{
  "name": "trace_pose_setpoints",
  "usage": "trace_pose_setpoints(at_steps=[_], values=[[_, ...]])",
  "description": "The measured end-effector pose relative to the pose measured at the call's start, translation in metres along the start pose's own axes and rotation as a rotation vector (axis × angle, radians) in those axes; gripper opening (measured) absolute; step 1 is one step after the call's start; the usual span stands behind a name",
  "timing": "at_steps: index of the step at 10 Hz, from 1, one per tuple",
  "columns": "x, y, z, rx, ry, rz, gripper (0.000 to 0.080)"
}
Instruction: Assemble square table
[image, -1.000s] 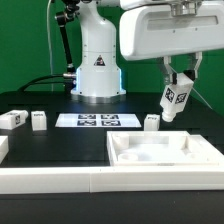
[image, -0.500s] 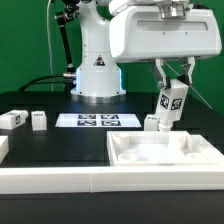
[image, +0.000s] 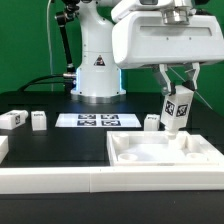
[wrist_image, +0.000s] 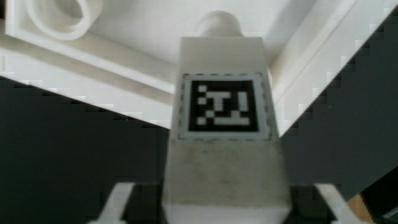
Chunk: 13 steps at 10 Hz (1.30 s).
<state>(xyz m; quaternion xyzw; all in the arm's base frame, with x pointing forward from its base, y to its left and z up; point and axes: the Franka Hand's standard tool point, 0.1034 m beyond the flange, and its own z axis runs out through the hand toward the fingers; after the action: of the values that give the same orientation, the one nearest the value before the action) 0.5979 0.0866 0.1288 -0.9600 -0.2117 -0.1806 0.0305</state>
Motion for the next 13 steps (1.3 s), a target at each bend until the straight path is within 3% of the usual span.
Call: trace_pose_setpoints(at_steps=[3, 4, 5, 6, 10, 13], values=[[0.008, -0.006, 0.005, 0.003, 0.015, 0.019, 0.0291], [0.013, -0.003, 0.008, -0.013, 0.05, 0.012, 0.0291], [0.014, 0.006, 0.01, -0.052, 0.113, -0.004, 0.0291], [0.013, 0.009, 0.013, -0.063, 0.137, 0.003, 0.0291], [0.014, 0.004, 0.015, -0.058, 0.137, 0.003, 0.0291], [0.019, -0.013, 0.017, -0.041, 0.14, 0.006, 0.0291]])
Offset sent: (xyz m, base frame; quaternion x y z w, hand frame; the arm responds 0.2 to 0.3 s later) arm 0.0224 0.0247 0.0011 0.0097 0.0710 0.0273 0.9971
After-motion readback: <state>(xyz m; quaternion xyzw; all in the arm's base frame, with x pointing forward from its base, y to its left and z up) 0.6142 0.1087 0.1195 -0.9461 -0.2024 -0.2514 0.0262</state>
